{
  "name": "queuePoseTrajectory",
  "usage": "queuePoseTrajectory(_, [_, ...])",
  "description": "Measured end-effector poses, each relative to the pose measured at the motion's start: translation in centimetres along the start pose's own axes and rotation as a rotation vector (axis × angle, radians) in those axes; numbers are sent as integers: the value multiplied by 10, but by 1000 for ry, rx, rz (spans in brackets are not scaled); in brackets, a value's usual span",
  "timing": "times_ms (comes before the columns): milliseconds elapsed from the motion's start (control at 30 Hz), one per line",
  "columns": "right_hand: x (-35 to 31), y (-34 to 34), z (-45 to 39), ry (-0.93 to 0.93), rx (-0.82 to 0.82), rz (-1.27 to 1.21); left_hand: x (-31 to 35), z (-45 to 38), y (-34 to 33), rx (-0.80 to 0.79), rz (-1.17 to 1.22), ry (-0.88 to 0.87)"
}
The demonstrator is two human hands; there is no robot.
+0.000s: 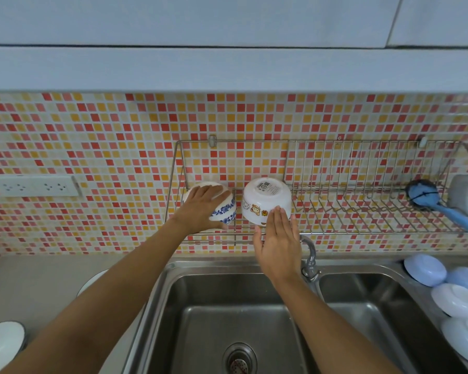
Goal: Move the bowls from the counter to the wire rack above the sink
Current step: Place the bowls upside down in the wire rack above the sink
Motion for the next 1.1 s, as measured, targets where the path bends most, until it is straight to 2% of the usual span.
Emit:
queuePoseTrajectory(300, [0,0,0,29,1,-21,-4,14,-2,55,294,77])
queuePoseTrajectory(433, [-2,4,-3,6,-48,-129,-2,40,3,261,384,174])
queuePoseTrajectory(533, [-2,9,-18,14,-195,-190,5,65,-6,352,325,288])
queuePoseTrajectory(667, [2,14,-35,1,-336,-183,9,74,-14,296,278,346])
queuePoseTrajectory(767, [3,5,-39,-10,-453,-68,7,71,-16,224,302,359])
queuePoseTrajectory(867, [2,-2,-41,-5,-499,4,6,70,-18,205,300,367])
queuePoseTrajectory(967, [3,-4,-38,-4,-463,11,7,71,-19,197,297,369])
queuePoseTrajectory(1100, [-5,2,-9,44,-148,-22,14,79,-21,220,283,384])
Point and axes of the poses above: each hand's wrist, its own z-axis away from the middle knuckle, its own y-axis out of the back of the hand, x = y × z, the point moved 6 cm from there along -z, towards the middle knuckle, and after that the axes turned 15 degrees about -x, right-handed, at the moved point
